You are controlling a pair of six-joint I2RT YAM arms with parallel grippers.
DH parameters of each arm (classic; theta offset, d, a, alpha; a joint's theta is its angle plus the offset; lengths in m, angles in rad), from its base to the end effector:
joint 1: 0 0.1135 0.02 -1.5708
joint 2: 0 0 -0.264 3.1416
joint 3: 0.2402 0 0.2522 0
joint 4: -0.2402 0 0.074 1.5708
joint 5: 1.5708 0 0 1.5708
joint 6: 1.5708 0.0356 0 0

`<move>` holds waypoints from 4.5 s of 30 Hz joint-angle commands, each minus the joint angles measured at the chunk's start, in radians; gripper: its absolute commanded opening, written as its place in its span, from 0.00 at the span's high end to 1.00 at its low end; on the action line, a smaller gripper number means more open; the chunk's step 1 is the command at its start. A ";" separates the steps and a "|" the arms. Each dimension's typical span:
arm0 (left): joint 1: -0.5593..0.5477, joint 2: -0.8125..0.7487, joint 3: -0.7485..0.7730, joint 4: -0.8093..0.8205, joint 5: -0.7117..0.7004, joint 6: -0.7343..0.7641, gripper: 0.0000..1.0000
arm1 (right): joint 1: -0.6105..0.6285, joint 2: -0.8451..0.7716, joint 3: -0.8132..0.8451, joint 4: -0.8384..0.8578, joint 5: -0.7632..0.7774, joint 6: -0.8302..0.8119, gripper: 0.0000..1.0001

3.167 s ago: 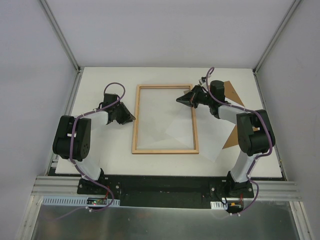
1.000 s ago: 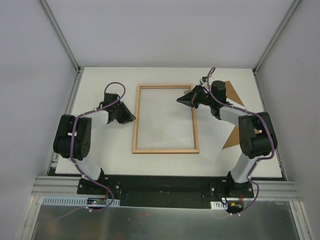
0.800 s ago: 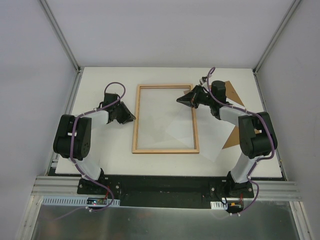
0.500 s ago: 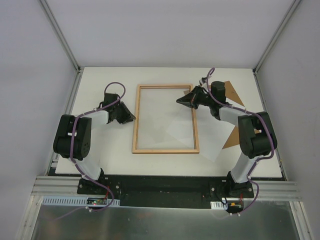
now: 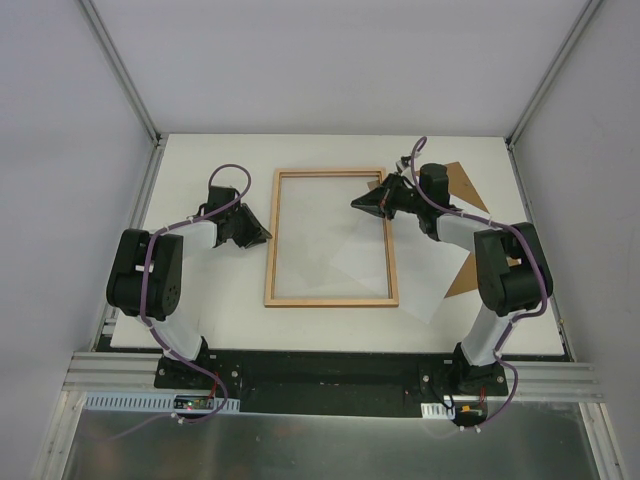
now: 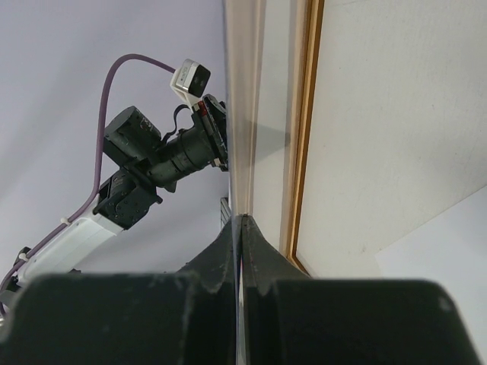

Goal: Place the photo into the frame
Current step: Place the glass panel at the frame body.

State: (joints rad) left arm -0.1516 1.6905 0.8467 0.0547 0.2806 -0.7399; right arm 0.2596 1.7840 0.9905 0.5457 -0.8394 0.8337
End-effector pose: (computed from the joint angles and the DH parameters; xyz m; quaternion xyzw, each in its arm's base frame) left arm 0.3301 -0.0604 0.1557 -0.2144 0.8916 -0.2793 0.2846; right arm 0.3655 0.1245 0.2150 -0.0361 0.7620 0.5663 0.3121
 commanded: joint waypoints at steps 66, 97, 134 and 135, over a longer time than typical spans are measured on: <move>-0.012 0.058 -0.014 -0.102 -0.057 0.040 0.78 | 0.041 -0.069 0.027 -0.167 -0.018 -0.150 0.99; -0.012 0.057 -0.011 -0.102 -0.049 0.043 0.78 | 0.044 -0.002 0.066 -0.174 -0.047 -0.154 0.99; -0.012 0.064 -0.005 -0.101 -0.034 0.048 0.78 | 0.040 0.091 0.166 -0.395 0.000 -0.311 0.88; -0.012 0.064 -0.003 -0.101 -0.034 0.047 0.78 | 0.043 0.094 0.171 -0.403 0.000 -0.315 0.87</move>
State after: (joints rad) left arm -0.1493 1.7004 0.8631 0.0467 0.2840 -0.7380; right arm 0.2783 1.8698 1.1126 0.2192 -0.8394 0.5854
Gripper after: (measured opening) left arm 0.225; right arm 0.112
